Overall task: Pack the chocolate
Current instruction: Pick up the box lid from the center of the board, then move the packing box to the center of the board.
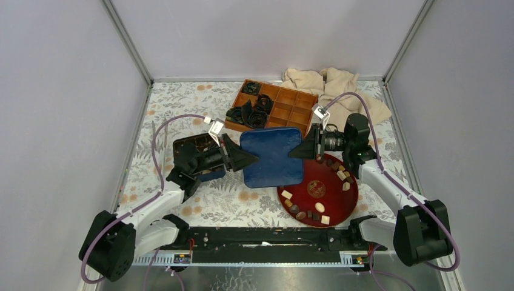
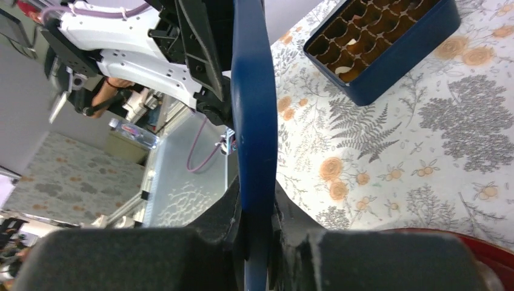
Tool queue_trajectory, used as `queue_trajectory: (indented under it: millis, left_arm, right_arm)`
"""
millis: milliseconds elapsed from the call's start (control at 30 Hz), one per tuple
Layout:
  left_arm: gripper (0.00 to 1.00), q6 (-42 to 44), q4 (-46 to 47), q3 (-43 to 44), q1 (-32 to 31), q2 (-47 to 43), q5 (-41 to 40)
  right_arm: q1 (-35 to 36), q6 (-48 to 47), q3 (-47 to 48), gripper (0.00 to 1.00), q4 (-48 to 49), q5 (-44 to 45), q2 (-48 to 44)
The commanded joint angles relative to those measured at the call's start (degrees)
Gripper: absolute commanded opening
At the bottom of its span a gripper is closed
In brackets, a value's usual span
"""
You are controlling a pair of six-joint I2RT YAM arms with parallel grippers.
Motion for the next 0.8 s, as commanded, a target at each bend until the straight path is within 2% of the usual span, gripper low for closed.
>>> queue_trajectory:
  millis: [0,133,167,333,433,467,533,567,700,767]
  left_arm:
    - [0.59,6.18,-4.79,2.99,-0.26,-4.18,-4.61]
    - [0.93,15.50,-23.75,6.48,1.94,-10.60,-14.69]
    - [0.98,17.67,-29.46,7.72,3.14,-12.26,-17.66]
    - [0.98,24.26,-53.34,14.12,14.99,-17.64,-28.05]
    - [0.98,26.57,-60.67,17.20,27.78,-14.64,-22.38]
    - [0.98,27.03,-61.64,17.62,33.17,-12.79,-19.81]
    - [0.98,27.37,-62.75,17.99,40.07,-8.91,-16.13]
    - [0.98,26.83,-63.13,18.35,41.83,-7.09,-17.11]
    - [0.98,26.12,-65.84,21.16,42.64,-1.36,-31.24]
    - [0.91,26.34,-65.05,21.47,42.92,0.53,-37.11]
  right_arm:
    - [-1.27,8.20,0.48,0.00,8.69,-0.60,-0.12]
    - [-2.85,10.37,0.48,0.00,10.33,-1.58,0.09]
    - [-3.47,10.51,0.58,0.00,10.27,-1.83,0.07]
    - [-6.11,10.63,0.96,0.00,9.02,-2.77,0.51]
    - [-6.71,10.60,1.20,0.00,8.49,-3.14,1.29]
    - [-6.75,10.60,1.17,0.00,8.36,-3.28,1.65]
    - [-6.92,10.12,1.20,0.00,8.01,-3.23,1.94]
    - [-7.01,9.43,1.21,0.00,7.27,-3.08,1.91]
    - [-7.61,6.82,1.38,0.00,3.80,-2.57,1.49]
    - [-7.82,6.75,1.41,0.00,3.65,-2.54,1.59]
